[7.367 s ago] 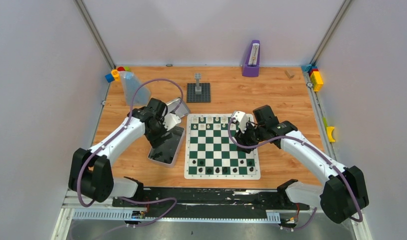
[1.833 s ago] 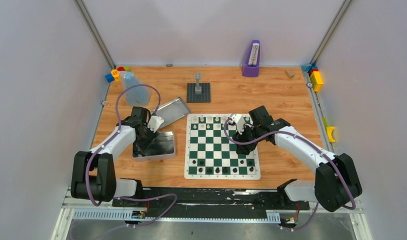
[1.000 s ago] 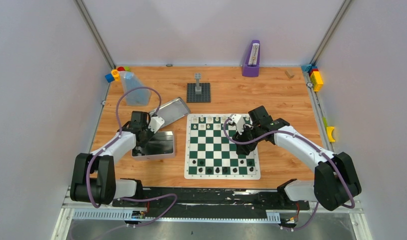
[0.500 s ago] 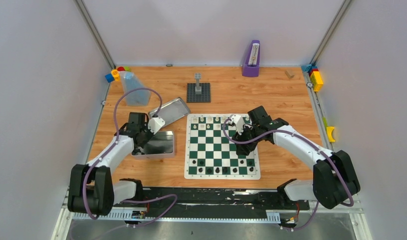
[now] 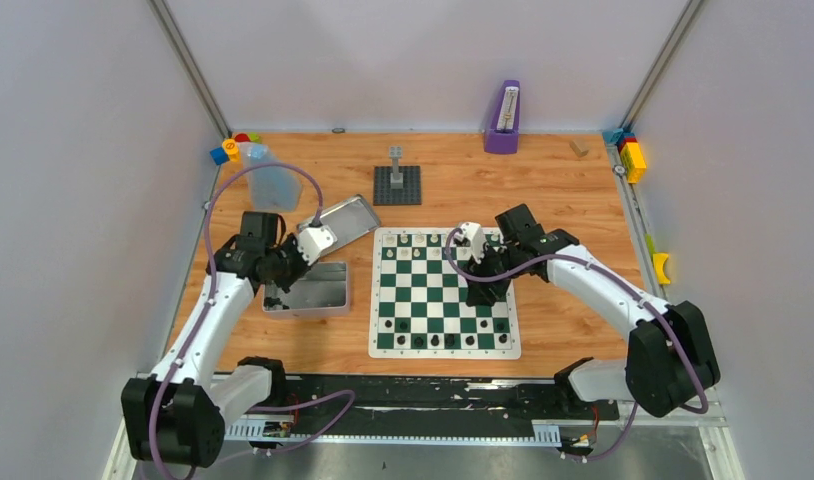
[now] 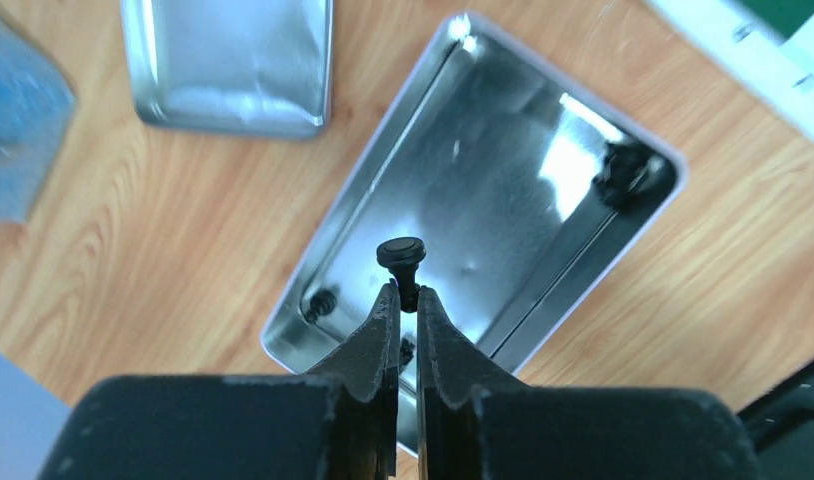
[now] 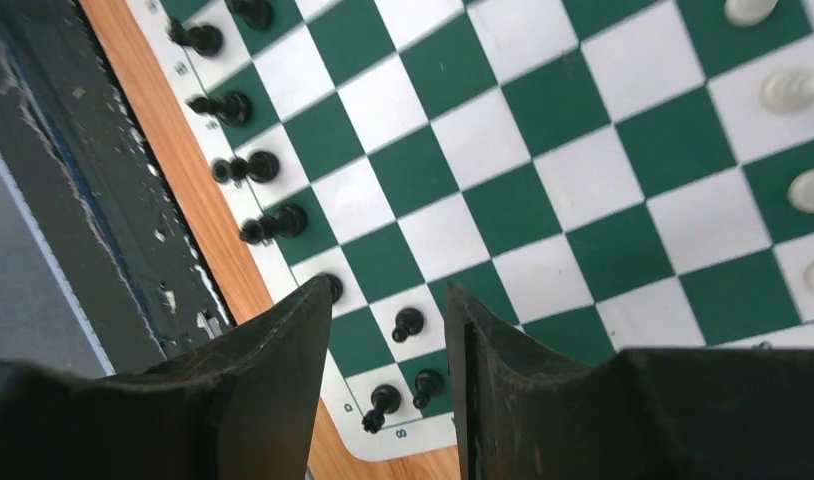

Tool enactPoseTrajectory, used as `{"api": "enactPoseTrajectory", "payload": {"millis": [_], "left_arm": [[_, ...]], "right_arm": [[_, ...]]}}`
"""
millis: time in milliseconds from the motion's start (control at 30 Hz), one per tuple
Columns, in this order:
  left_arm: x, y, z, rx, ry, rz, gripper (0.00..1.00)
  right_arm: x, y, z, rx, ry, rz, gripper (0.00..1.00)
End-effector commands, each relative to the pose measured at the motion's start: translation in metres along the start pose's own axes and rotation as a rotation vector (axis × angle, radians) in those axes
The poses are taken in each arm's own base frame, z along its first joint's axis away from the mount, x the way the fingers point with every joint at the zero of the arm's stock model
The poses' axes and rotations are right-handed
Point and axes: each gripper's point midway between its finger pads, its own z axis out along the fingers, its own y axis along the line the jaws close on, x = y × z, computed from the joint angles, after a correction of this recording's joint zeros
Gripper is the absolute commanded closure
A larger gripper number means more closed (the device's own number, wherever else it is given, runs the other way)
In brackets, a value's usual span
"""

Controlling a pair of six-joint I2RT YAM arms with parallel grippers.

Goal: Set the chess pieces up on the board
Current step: Pick up the chess piece from the storage box, then place the chess piece on the chessboard.

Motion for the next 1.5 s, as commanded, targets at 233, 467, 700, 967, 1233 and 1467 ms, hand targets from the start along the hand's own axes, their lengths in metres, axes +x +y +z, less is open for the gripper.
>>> {"api": "enactPoseTrajectory", "payload": {"millis": [233, 467, 700, 967, 1233, 1467], "left_arm": [[-0.117, -0.047, -0.037, 0.293, -0.242, 0.088, 0.98], [-0.174, -0.083, -0.039, 0.391, -0.310, 0.216, 0.99], [-0.219, -0.107, -0.039, 0.436, -0.375, 0.247, 1.00], [-0.237, -0.110, -0.038, 0.428, -0.396, 0.238, 1.00], [-0.239, -0.113, -0.036, 0.429, -0.395, 0.236, 1.00], [-0.240, -0.115, -0.036, 0.434, -0.394, 0.239, 1.00]], "right_arm": [[-0.138, 0.044, -0.042, -0.328, -0.342, -0.096, 0.51], [-0.178, 0.052, -0.060, -0.460, -0.458, -0.042, 0.46], [-0.189, 0.056, -0.060, -0.631, -0.449, 0.074, 0.39], [-0.194, 0.054, -0.048, -0.691, -0.423, 0.122, 0.40], [-0.198, 0.056, -0.033, -0.700, -0.395, 0.134, 0.44], [-0.204, 0.053, -0.023, -0.685, -0.385, 0.142, 0.48]]}}
